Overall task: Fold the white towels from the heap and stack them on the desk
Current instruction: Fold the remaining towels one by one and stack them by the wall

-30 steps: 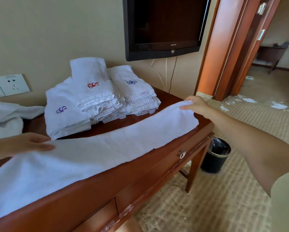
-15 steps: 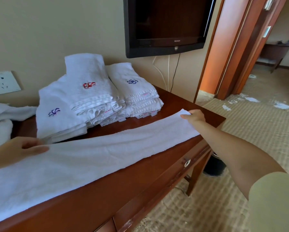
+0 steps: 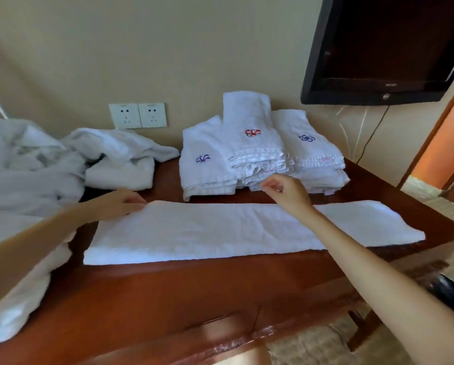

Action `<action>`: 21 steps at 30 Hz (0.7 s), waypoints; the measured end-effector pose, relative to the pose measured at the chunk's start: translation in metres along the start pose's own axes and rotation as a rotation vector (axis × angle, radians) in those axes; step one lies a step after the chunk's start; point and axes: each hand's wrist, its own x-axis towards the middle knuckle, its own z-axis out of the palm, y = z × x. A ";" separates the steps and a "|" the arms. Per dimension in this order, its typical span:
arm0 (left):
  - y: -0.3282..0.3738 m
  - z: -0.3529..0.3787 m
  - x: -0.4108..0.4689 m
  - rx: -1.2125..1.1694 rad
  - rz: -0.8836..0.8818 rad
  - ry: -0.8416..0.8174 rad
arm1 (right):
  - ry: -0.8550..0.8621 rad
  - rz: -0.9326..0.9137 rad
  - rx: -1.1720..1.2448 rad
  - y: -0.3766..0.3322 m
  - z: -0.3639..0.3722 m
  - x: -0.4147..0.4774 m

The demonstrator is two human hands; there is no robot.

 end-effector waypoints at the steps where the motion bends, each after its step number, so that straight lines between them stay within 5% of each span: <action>1: 0.046 -0.013 -0.037 -0.031 -0.055 0.017 | -0.089 -0.039 0.029 -0.024 0.022 -0.001; 5: 0.111 -0.015 -0.106 -0.052 -0.131 0.129 | -0.220 -0.104 0.032 -0.099 0.106 -0.011; 15: 0.093 0.029 -0.144 -0.271 -0.013 0.553 | 0.007 -0.231 -0.156 -0.141 0.213 -0.025; 18: 0.099 0.019 -0.149 -0.252 0.044 0.609 | 0.165 -0.244 0.006 -0.138 0.206 -0.024; 21: 0.106 0.015 -0.153 -0.437 -0.037 0.494 | 0.130 -0.237 0.266 -0.139 0.195 -0.025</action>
